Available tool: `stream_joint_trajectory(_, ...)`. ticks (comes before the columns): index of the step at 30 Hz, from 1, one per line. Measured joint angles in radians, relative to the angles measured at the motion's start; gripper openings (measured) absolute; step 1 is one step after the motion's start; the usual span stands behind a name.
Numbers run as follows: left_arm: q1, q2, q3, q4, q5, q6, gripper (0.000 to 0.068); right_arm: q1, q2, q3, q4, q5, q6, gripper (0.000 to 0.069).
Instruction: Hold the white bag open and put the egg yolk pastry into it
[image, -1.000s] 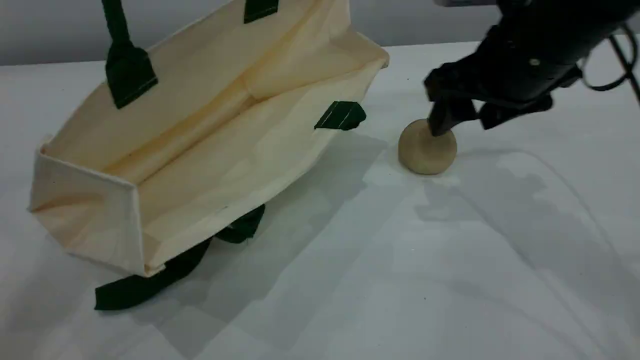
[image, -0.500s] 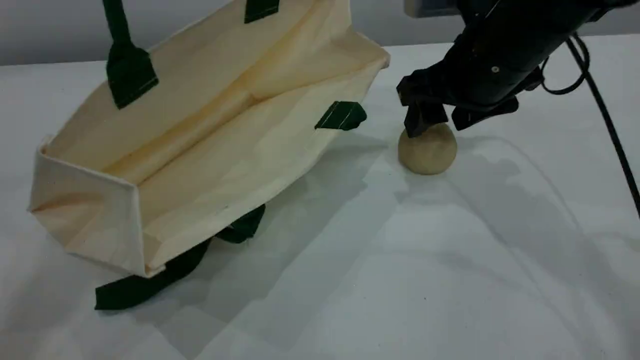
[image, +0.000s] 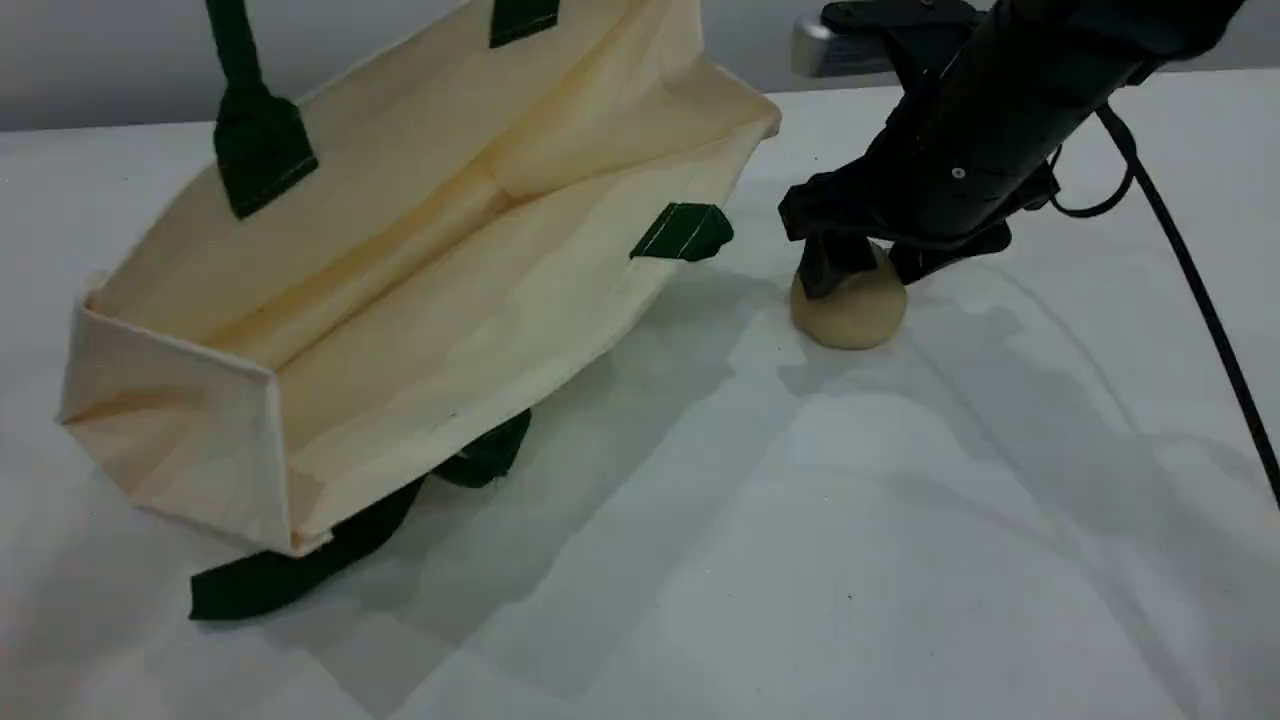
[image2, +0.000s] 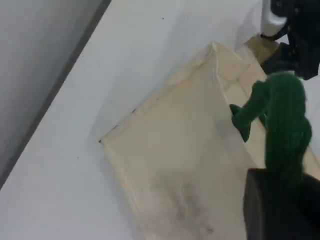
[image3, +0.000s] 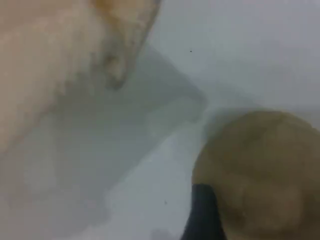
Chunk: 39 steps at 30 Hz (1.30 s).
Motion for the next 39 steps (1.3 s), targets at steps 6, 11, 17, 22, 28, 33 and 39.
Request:
stream_joint_trajectory(6, 0.0, 0.0, 0.0, 0.002, 0.0, 0.001, 0.0092, 0.001, 0.0, 0.0, -0.008, -0.012, -0.018, 0.0355)
stream_joint_trajectory(11, 0.0, 0.0, 0.0, 0.002, 0.0, 0.002, 0.0092, 0.001, 0.033, -0.002, -0.008, -0.017, -0.03, 0.0251)
stream_joint_trajectory(17, 0.0, 0.0, 0.0, 0.002, 0.0, 0.002, 0.0092, 0.001, 0.062, -0.003, -0.005, -0.016, -0.031, 0.0214)
stream_joint_trajectory(22, 0.0, 0.0, 0.0, 0.002, 0.0, 0.002, 0.0092, -0.001, 0.064, -0.003, -0.005, -0.007, -0.033, 0.0212)
stream_joint_trajectory(28, 0.0, 0.0, 0.0, 0.002, 0.0, 0.002, 0.0092, -0.003, 0.055, -0.002, -0.028, 0.013, -0.045, 0.0209)
stream_joint_trajectory(33, 0.0, 0.0, 0.0, 0.002, 0.0, 0.002, 0.0092, -0.004, -0.001, 0.005, -0.052, 0.085, -0.048, 0.0183)
stream_joint_trajectory(39, 0.0, 0.0, 0.0, 0.01, 0.0, 0.003, 0.0092, -0.002, -0.127, 0.004, -0.049, 0.077, -0.044, 0.0028)
